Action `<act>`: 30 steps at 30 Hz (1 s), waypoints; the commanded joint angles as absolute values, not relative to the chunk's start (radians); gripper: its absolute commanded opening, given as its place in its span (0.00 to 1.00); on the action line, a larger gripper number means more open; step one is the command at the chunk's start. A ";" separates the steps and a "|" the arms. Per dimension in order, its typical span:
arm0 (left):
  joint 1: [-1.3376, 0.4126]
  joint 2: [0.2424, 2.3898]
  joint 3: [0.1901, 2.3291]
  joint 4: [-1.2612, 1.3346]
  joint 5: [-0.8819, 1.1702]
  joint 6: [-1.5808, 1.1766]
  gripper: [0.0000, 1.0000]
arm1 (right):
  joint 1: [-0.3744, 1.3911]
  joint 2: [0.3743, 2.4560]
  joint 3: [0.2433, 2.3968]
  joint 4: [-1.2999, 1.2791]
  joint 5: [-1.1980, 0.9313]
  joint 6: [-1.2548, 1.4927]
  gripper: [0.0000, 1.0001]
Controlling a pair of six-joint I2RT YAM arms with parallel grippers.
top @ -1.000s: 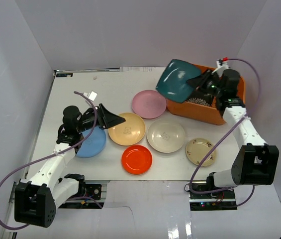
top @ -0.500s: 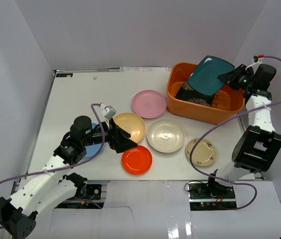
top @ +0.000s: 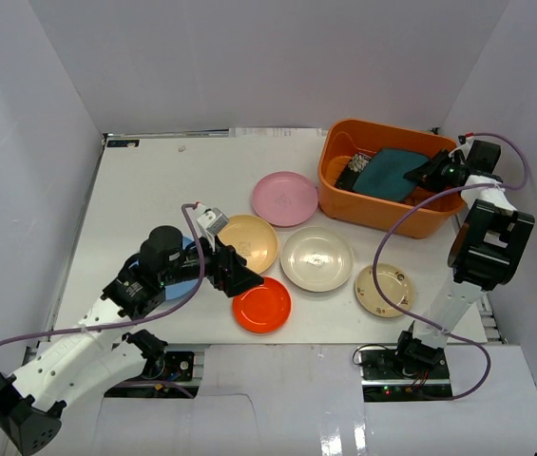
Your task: Place the plates into the plastic bin on the countertop
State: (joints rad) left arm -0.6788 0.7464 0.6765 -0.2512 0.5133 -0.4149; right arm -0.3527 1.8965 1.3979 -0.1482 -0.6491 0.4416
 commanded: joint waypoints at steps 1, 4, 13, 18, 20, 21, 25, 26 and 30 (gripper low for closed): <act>-0.693 0.752 0.718 -0.276 0.476 -0.394 0.98 | -0.336 1.882 1.474 -0.117 -0.713 0.414 0.08; -0.698 0.762 0.719 -0.279 0.474 -0.393 0.98 | -0.333 1.893 1.474 -0.152 -0.667 0.397 0.16; -0.699 0.772 0.721 -0.288 0.451 -0.393 0.98 | -0.295 1.882 1.493 -0.300 -0.349 0.305 0.84; -0.698 0.773 0.726 -0.301 0.402 -0.393 0.98 | -0.233 1.830 1.511 -0.327 -0.108 0.241 0.96; -0.698 0.773 0.727 -0.311 0.367 -0.393 0.98 | -0.206 1.809 1.514 -0.327 0.057 0.210 0.90; -0.698 0.772 0.727 -0.313 0.354 -0.393 0.98 | -0.174 1.792 1.519 -0.327 0.104 0.201 0.90; -0.683 0.775 0.732 -0.327 0.315 -0.390 0.98 | -0.098 1.740 1.522 -0.319 0.296 0.183 0.91; -0.680 0.776 0.733 -0.331 0.301 -0.387 0.98 | -0.074 1.726 1.517 -0.301 0.311 0.183 0.91; -0.660 0.767 0.738 -0.356 0.214 -0.387 0.98 | -0.031 1.655 1.520 -0.299 0.351 0.199 0.94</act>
State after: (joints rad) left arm -0.6754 0.7773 0.6960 -0.3302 0.3016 -0.4000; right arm -0.0456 1.7279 1.4742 -0.3344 0.2317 0.2089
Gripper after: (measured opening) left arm 0.978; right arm 0.933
